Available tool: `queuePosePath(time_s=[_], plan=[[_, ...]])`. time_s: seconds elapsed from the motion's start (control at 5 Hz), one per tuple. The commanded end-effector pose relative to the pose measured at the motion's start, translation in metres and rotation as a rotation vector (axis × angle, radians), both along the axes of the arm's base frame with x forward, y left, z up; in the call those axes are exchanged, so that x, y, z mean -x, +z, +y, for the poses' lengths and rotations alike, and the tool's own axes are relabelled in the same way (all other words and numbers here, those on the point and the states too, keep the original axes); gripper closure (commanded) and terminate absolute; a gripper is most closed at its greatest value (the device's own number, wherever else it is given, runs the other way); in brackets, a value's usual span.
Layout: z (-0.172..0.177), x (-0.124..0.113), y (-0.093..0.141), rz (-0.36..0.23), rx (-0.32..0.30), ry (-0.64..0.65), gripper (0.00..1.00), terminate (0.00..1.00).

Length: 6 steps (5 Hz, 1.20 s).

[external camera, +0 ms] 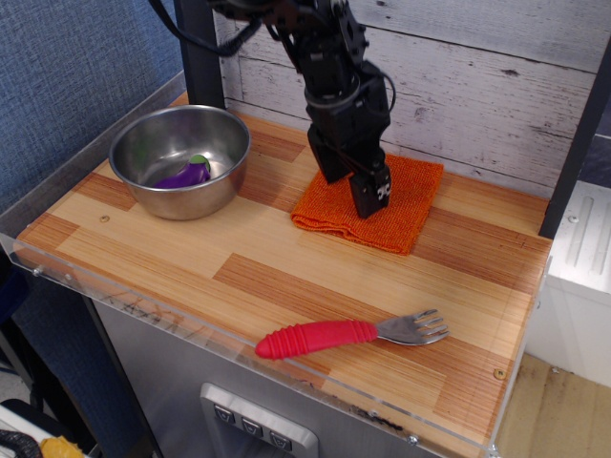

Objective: Move the orange cloth straight down to the bottom of the table

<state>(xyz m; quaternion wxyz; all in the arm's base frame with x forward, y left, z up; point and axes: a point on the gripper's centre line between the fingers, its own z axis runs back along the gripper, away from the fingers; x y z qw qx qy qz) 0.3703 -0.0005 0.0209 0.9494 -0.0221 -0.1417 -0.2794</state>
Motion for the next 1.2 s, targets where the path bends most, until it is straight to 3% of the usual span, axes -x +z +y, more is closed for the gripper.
queuePosePath(time_s=[0.0, 1.0], plan=[[-0.002, -0.008, -0.001, -0.064, -0.028, 0.011, 0.0, 0.0], [-0.011, 0.07, -0.007, -0.005, -0.073, -0.087, 0.0, 0.0]])
